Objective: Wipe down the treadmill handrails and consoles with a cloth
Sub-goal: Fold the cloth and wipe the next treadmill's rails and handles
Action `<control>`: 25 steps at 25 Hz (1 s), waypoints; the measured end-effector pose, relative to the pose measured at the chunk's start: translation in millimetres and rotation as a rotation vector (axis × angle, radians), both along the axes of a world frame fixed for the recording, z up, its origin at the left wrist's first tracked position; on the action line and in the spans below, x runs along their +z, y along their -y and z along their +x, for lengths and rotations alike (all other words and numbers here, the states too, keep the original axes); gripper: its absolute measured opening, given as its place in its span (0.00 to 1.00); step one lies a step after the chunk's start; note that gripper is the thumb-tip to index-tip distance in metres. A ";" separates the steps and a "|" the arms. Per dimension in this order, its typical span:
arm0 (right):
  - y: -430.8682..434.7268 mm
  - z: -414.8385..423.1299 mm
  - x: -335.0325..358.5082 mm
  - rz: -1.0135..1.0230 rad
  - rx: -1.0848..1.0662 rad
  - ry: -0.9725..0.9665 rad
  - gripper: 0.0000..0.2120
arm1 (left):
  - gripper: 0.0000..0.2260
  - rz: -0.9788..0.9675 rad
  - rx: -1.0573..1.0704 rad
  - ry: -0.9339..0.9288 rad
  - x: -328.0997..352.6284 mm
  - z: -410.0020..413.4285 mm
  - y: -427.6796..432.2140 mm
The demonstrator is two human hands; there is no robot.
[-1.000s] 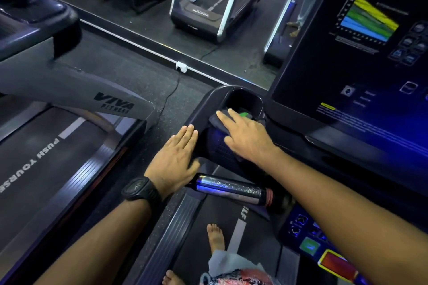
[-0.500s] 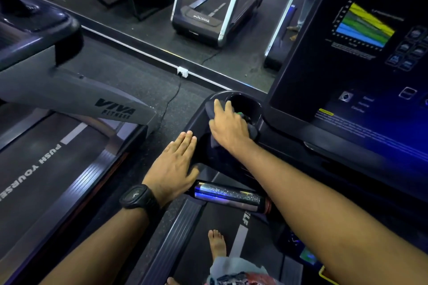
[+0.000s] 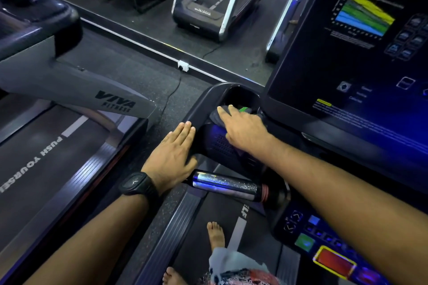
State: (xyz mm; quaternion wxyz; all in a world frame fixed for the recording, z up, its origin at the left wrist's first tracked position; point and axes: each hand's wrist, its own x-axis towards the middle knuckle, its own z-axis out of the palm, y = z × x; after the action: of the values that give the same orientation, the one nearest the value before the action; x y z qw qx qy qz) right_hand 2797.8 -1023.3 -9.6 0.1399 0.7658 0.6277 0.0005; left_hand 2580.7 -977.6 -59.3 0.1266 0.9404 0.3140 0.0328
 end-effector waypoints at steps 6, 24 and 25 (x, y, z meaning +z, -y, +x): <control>-10.4 -19.7 2.1 0.056 -0.267 0.221 0.29 | 0.37 0.009 -0.007 0.014 0.6 -2.0 4.2; -70.6 25.9 14.1 -0.009 -0.651 -0.601 0.16 | 0.39 -0.014 0.020 -0.033 -0.4 2.9 0.7; -66.9 28.2 15.1 -0.048 -0.577 -0.502 0.15 | 0.39 -0.015 0.020 -0.035 -0.3 2.7 0.5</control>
State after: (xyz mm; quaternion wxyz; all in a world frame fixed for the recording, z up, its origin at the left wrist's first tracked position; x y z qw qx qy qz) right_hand 2826.0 -956.4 5.5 -0.0058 0.8838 0.4008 -0.2411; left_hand 2583.4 -978.0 -59.7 0.1278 0.9366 0.3258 0.0151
